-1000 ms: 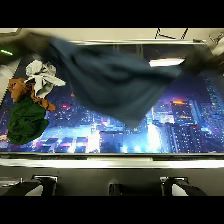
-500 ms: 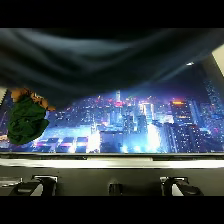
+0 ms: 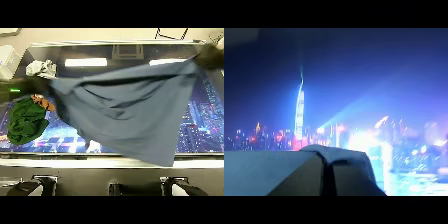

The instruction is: Fold the clothes and pants, and hang the long-sleeved shirts on hangers.

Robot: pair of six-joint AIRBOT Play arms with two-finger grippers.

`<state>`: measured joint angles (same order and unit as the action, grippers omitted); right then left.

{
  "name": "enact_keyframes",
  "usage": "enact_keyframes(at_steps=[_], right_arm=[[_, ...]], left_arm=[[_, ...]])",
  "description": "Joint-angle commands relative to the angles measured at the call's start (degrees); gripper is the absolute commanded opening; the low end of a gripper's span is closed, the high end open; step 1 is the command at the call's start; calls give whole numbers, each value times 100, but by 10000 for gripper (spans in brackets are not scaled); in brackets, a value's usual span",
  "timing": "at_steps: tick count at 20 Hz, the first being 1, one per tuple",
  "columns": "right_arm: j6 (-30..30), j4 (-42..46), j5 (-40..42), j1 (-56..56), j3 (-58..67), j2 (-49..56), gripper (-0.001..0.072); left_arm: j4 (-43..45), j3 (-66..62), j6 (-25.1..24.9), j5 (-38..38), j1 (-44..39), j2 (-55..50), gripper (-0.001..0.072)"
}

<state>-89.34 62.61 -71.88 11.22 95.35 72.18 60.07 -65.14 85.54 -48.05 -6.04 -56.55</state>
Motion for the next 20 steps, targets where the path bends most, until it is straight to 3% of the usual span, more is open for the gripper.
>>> enact_keyframes(at_steps=[1, 5, 6, 7, 8, 9, 11, 15, 17, 20], right_arm=[[-496, -907, 581, 0, -669, 1443, 38], [-557, -1829, 190, 0, -669, 2557, 38], [-442, -1840, 146, 2, -669, 2612, 39], [-245, -1729, 140, 17, -651, 2588, 46], [-35, -1604, 68, 83, -599, 2540, 112], [190, -1412, -170, 227, -514, 2459, 286], [280, -693, -748, 667, -393, 2253, 705], [109, 407, -2227, 1742, -846, 2028, 673], [120, 511, -2236, 2041, -1685, 1755, 673], [376, 514, -1880, 2105, -2721, 1344, 674]], left_arm=[[-190, 686, 24, 1569, -448, -1543, 19], [-1541, 238, 20, 1239, -444, -2959, 26], [-1620, 109, 17, 1073, -420, -3077, 89], [-1611, -26, -92, 896, -345, -3115, 231], [-1609, -181, -293, 638, -192, -3101, 405], [-1576, -411, -518, 184, 61, -3095, 511], [-1259, -850, -623, -809, 715, -3097, 518], [-905, -752, -452, -1954, 1812, -3252, 512], [-920, -404, -457, -2079, 1912, -3539, 511], [-1335, -229, -881, -2039, 1805, -4006, 512]])
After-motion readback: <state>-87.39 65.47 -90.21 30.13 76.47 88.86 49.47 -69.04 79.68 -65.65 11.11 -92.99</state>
